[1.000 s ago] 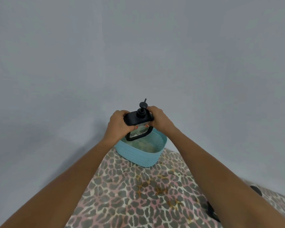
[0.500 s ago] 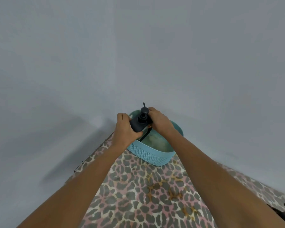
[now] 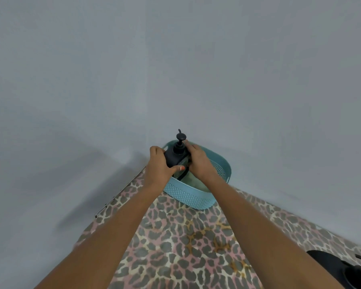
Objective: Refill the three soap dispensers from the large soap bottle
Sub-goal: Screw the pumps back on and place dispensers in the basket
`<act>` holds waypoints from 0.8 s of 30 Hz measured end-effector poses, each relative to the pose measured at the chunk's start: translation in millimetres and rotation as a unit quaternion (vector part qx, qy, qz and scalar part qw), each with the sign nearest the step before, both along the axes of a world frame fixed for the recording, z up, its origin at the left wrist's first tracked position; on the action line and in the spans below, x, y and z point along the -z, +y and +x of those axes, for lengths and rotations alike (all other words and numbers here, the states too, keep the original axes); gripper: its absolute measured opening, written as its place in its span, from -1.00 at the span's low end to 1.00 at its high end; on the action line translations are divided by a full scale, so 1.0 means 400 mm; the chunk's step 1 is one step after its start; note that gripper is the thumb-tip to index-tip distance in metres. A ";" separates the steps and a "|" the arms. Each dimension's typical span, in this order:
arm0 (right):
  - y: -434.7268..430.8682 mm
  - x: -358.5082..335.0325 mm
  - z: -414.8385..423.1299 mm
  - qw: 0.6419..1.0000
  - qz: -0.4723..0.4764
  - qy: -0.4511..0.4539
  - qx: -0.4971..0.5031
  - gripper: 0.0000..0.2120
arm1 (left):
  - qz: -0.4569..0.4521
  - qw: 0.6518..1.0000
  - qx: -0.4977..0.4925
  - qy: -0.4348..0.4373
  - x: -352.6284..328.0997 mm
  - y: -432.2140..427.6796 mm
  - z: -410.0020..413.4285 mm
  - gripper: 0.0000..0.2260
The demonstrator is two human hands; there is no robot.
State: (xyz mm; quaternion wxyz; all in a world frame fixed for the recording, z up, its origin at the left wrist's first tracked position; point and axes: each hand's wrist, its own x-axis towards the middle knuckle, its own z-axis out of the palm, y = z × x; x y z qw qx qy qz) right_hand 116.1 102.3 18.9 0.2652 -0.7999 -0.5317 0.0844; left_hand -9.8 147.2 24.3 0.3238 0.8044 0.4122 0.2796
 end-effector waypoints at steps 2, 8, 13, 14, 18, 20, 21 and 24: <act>-0.027 -0.014 -0.014 0.999 -0.008 0.037 0.007 -0.27 | -0.002 0.999 0.027 0.027 -0.005 -0.003 -0.007 -0.45; -0.127 -0.038 -0.066 0.995 0.051 0.069 0.051 -0.52 | -0.014 0.999 0.026 0.014 -0.023 -0.053 -0.040 -0.51; -0.245 -0.059 -0.100 0.990 0.089 0.054 0.093 -0.67 | 0.011 0.999 0.041 -0.024 -0.043 -0.145 -0.057 -0.56; -0.273 -0.061 -0.105 0.989 0.093 0.052 0.101 -0.67 | 0.012 0.998 0.057 -0.033 -0.046 -0.172 -0.061 -0.57; -0.388 -0.066 -0.132 0.982 0.116 0.066 0.135 -0.68 | 0.010 0.991 0.126 -0.045 -0.058 -0.279 -0.072 -0.57; -0.450 -0.064 -0.148 0.980 0.120 0.065 0.147 -0.68 | 0.009 0.987 0.155 -0.038 -0.061 -0.332 -0.072 -0.56; -0.483 -0.064 -0.156 0.979 0.120 0.065 0.153 -0.68 | 0.008 0.985 0.169 -0.033 -0.063 -0.358 -0.071 -0.56; -0.573 -0.062 -0.175 0.974 0.124 0.066 0.177 -0.68 | 0.005 0.978 0.209 -0.024 -0.070 -0.436 -0.062 -0.54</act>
